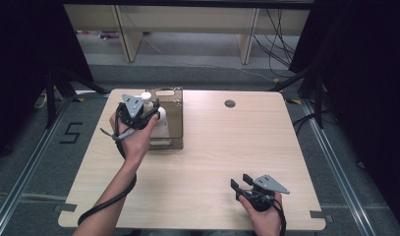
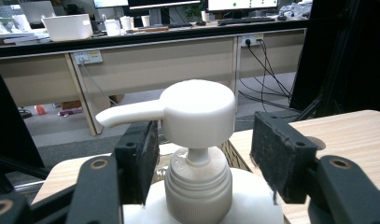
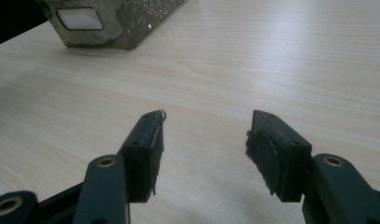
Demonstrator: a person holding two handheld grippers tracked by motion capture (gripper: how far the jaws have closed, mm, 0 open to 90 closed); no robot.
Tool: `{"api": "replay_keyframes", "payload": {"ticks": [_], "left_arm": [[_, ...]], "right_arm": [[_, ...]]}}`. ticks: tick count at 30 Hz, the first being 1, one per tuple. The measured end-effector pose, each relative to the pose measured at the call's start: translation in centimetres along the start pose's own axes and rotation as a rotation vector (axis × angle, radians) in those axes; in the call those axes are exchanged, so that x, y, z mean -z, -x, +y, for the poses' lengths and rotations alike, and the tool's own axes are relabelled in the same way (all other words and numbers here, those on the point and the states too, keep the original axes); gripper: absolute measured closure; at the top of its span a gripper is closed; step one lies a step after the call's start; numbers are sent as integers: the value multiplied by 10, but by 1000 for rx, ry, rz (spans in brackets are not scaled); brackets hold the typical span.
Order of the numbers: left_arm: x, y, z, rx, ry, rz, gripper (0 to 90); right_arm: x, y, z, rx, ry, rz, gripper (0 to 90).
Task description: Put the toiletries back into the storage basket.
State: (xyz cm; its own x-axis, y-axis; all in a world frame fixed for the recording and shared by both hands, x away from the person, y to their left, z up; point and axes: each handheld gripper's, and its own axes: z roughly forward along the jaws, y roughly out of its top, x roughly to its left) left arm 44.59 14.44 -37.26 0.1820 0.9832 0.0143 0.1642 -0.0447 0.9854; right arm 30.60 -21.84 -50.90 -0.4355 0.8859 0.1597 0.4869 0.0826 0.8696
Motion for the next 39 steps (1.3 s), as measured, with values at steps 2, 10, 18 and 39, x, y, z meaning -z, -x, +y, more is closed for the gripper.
{"api": "replay_keyframes", "payload": {"ticks": [2,10,18,39], "left_arm": [[1,-1,0,-10,-2,-5,395],[7,-5,-2,-8,-5,-29,377],[16,-9,-4,-14,5,-50,373],[43,-16,-17,-35,7,-73,368]], "right_arm": [[-1,0,0,-4,10,7,456],[-2,0,0,-9,18,12,455],[-2,-1,0,-14,13,15,454],[-2,-2,0,-26,4,22,452]]}}
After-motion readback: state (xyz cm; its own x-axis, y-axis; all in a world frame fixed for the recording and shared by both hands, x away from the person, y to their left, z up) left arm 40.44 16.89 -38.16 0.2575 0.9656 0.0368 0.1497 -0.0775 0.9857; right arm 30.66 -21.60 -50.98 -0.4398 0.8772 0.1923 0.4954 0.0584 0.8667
